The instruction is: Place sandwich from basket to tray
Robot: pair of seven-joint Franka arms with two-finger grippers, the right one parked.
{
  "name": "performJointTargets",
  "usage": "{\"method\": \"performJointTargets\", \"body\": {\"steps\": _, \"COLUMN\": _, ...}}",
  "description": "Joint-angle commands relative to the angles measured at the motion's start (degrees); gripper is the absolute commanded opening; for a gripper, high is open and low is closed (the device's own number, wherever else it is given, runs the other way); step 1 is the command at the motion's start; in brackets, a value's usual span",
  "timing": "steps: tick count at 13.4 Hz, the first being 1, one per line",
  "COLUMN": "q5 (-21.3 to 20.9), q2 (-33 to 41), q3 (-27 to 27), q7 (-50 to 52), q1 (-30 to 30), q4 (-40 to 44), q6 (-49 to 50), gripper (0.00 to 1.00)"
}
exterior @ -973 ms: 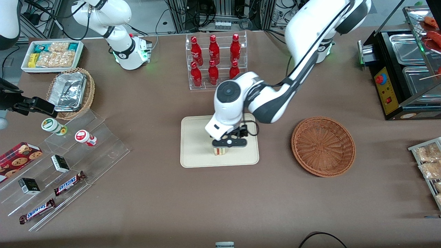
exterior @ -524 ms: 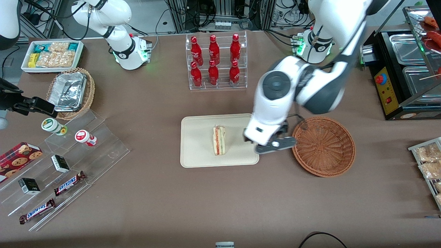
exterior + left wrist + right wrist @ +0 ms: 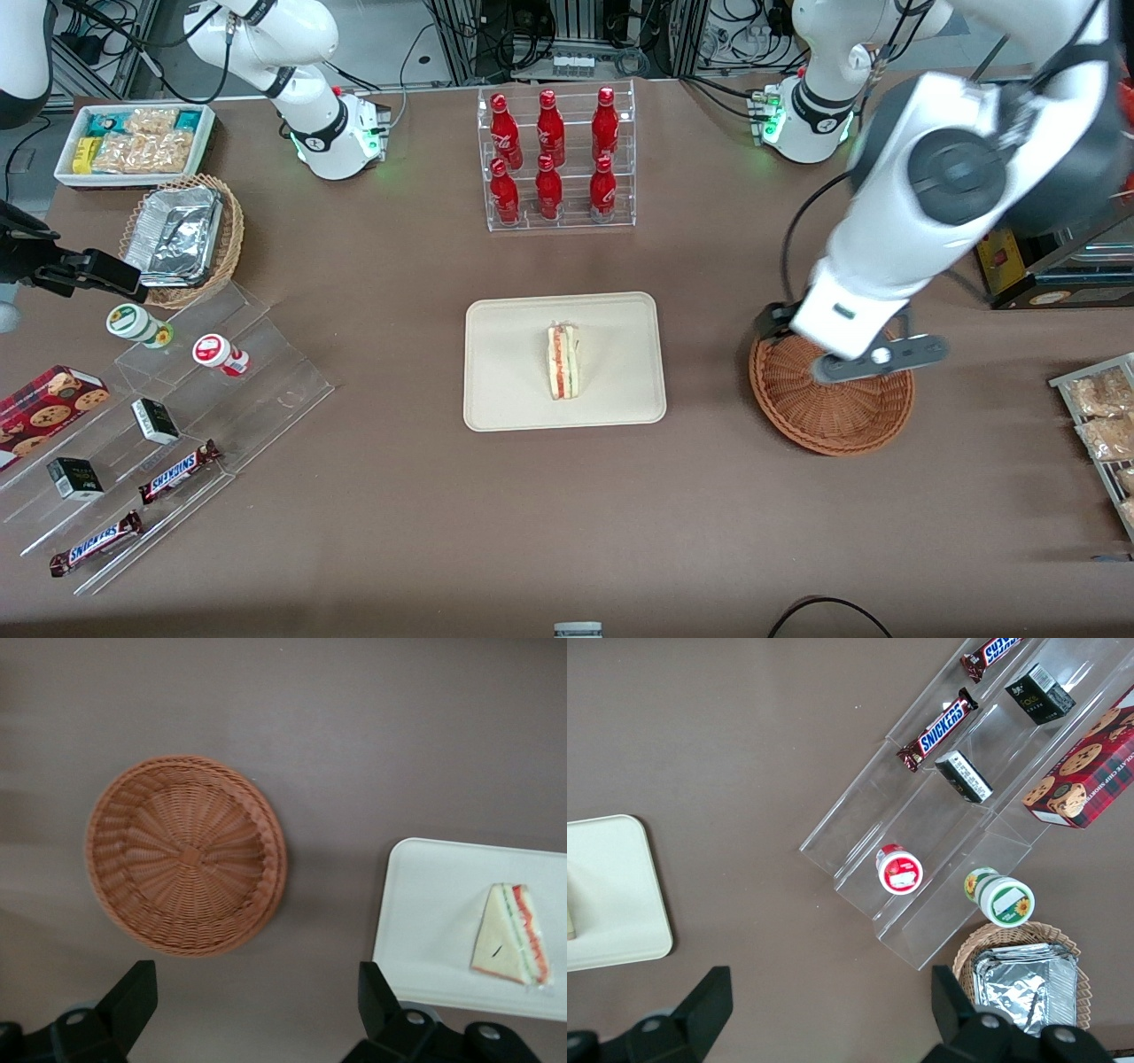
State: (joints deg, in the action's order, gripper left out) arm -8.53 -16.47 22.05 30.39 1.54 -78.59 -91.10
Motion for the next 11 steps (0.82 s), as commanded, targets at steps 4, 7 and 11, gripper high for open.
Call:
{"method": "performJointTargets", "body": {"steps": 4, "q5": 3.07, "q2": 10.4, "q3": -0.24, "q7": -11.72, "q1": -4.87, "q4": -10.36, "q6": -0.04, "gripper": 1.0}}
{"method": "performJointTargets", "body": {"steps": 7, "q5": 6.75, "q2": 13.91, "q3": -8.83, "q7": -19.11, "q1": -2.08, "q4": -12.29, "q6": 0.22, "gripper": 1.0}}
{"method": "performJointTargets", "body": {"steps": 11, "q5": 8.96, "q2": 16.47, "q3": -21.76, "q7": -28.43, "q1": 4.6, "q4": -13.35, "q6": 1.36, "gripper": 1.0}}
